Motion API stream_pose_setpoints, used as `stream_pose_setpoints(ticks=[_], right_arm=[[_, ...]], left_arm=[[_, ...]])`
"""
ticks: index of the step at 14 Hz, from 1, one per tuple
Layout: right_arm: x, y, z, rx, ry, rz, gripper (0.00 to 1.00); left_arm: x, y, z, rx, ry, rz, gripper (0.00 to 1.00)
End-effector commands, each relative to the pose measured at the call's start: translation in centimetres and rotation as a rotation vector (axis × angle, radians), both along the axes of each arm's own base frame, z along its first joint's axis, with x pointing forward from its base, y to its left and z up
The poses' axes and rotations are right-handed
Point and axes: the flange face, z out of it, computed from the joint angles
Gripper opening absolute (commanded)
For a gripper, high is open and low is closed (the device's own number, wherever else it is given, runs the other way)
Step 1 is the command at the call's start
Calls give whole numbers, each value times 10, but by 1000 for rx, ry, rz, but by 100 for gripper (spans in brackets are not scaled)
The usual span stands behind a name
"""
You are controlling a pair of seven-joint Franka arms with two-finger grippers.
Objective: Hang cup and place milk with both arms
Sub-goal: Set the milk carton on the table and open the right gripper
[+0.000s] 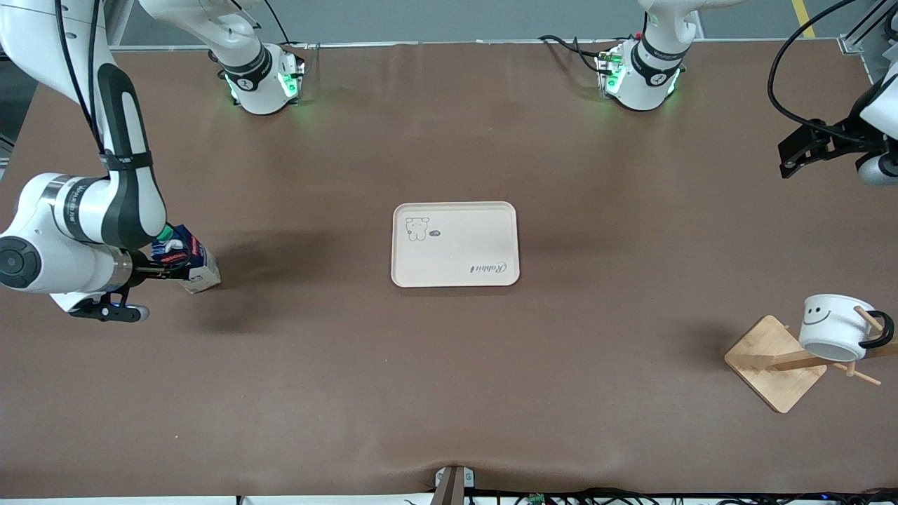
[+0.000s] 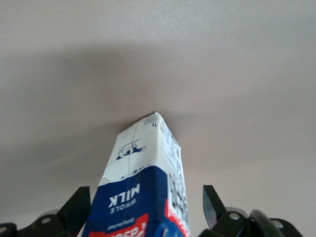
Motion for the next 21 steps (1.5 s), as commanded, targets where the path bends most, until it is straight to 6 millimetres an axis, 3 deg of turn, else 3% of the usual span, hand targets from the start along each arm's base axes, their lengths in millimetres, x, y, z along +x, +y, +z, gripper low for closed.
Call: stream_pose_setpoints(ticks=[1,6,10,14,17,21], right_arm=[[-3,-5,3,31,-12,2,100],[-3,-5,3,31,-12,2,100],[6,-5,14,52,-47,-16,100],[29,-3,43,43,-115,-9,100],[52,3,83,124,-212,-45,100],[65,26,131,168,-149,7,100]], left_arm=[[-22,7,9,-37,8,2,100],[-34,8,9,-40,17,-3,100],[-39,11,12,-48,18,7,100],[-40,11,13,-46,17,24,100],[-44,9,15,-68,16,26,100],[-42,13,8,-126,34,38,100]])
